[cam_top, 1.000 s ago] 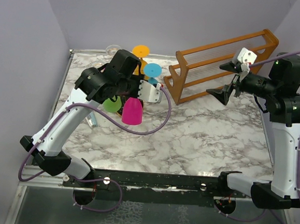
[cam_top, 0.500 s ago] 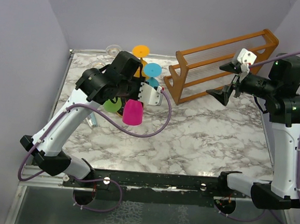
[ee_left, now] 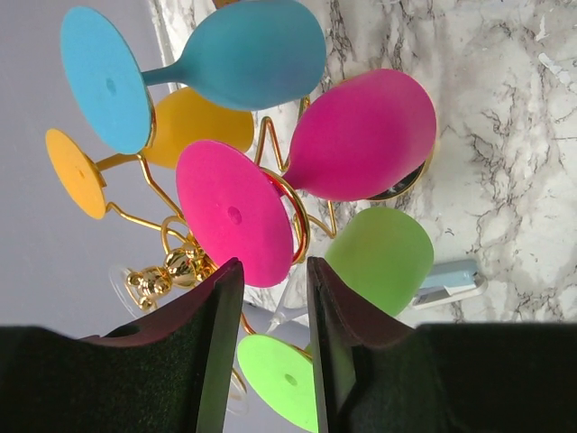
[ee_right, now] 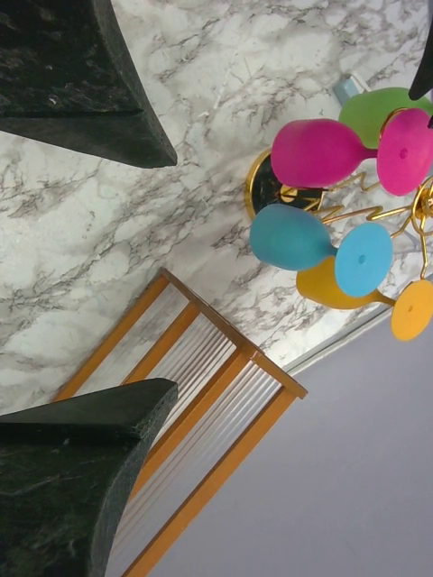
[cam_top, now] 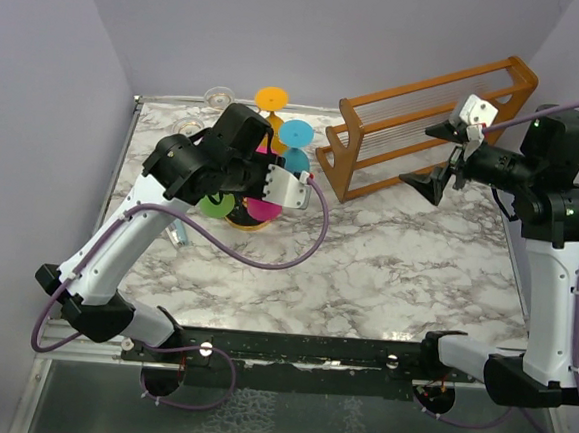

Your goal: Place the wine glass upside down on the wine glass rack

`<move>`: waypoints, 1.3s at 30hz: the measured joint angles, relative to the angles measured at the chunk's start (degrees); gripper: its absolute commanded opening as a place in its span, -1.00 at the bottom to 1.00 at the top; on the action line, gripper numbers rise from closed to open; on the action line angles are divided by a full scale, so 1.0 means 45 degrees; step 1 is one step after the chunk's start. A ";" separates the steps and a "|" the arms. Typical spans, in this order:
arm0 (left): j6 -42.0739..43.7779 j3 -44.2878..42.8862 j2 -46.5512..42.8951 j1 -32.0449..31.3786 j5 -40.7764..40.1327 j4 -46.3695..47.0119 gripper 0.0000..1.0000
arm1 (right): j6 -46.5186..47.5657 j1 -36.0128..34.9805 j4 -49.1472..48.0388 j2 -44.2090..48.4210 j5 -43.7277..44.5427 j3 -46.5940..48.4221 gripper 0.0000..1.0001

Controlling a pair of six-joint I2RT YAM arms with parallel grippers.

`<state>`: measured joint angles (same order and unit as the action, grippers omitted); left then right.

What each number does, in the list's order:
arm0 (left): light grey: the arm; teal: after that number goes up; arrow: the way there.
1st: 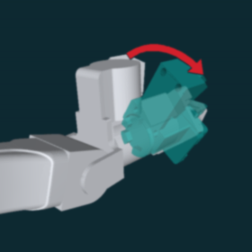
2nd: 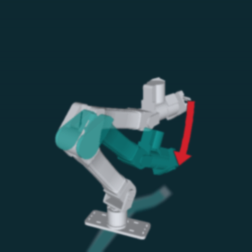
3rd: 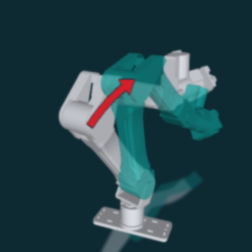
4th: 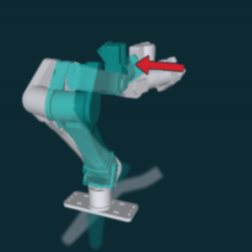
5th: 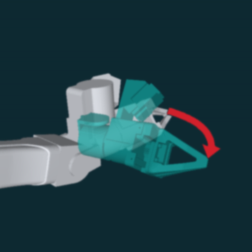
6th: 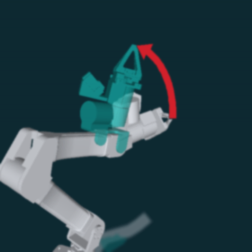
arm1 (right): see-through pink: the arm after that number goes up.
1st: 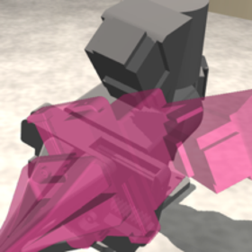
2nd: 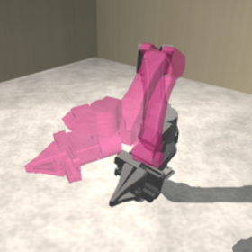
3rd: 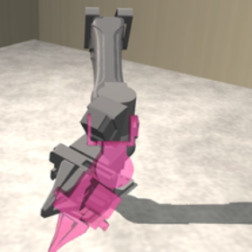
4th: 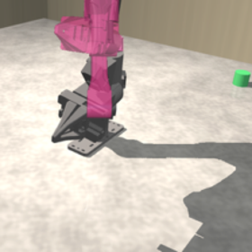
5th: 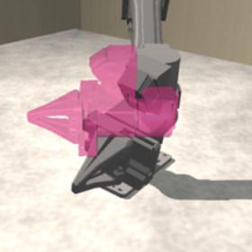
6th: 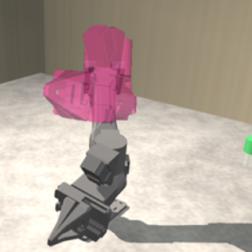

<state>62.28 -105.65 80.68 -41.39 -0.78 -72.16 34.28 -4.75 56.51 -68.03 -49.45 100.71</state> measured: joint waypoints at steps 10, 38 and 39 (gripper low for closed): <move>-0.0466 0.0029 -0.0204 0.0000 0.0325 -0.0204 -0.12 | 0.0083 0.0000 -0.0005 0.0121 0.0015 -0.0403 0.99; -0.9083 0.1433 -0.2725 0.6096 -0.5081 0.6921 0.98 | -0.2419 0.0063 -0.3682 -0.1404 1.0001 -0.2754 0.99; -0.9598 0.1899 -0.3031 0.6348 -0.4945 0.7407 0.98 | -0.2793 0.0063 -0.3954 -0.1234 1.0054 -0.2929 0.99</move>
<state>19.09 -97.10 67.05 -12.82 -23.03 -38.83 21.71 -4.47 38.72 -73.58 -4.21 87.53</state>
